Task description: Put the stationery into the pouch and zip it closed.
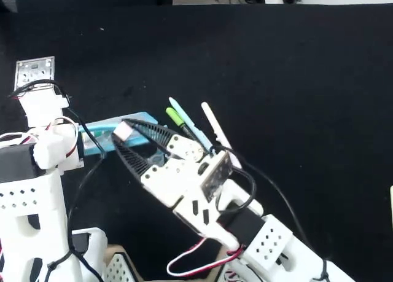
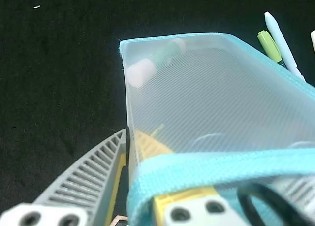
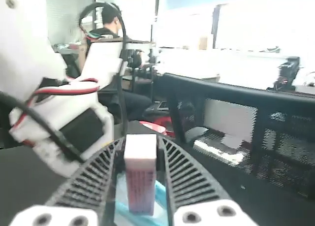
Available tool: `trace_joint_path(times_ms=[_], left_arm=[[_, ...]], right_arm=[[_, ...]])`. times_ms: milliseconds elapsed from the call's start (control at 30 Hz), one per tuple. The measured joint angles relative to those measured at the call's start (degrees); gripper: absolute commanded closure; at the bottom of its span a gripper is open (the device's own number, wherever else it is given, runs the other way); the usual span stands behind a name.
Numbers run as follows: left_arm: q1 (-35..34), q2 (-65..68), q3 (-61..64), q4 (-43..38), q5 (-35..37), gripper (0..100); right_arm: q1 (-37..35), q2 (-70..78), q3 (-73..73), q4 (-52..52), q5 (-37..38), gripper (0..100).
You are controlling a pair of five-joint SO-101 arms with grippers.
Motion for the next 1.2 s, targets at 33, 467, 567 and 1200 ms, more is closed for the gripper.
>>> trace_joint_path(times_ms=[33, 467, 567, 1200], left_arm=[[0.0, 0.0, 0.0, 0.0, 0.0, 97], [0.0, 0.0, 0.0, 0.09, 0.0, 97], [0.0, 0.0, 0.0, 0.09, 0.0, 97], [0.0, 0.0, 0.0, 0.09, 0.0, 97]], right_arm=[[0.44, 0.62, 0.0, -0.35, 0.0, 98.7], [1.05, 13.1, -6.07, 3.96, 0.09, 79.7], [0.18, 13.1, -11.08, 13.98, 0.0, 73.6], [29.63, 6.77, -36.4, 53.98, -4.75, 73.7]])
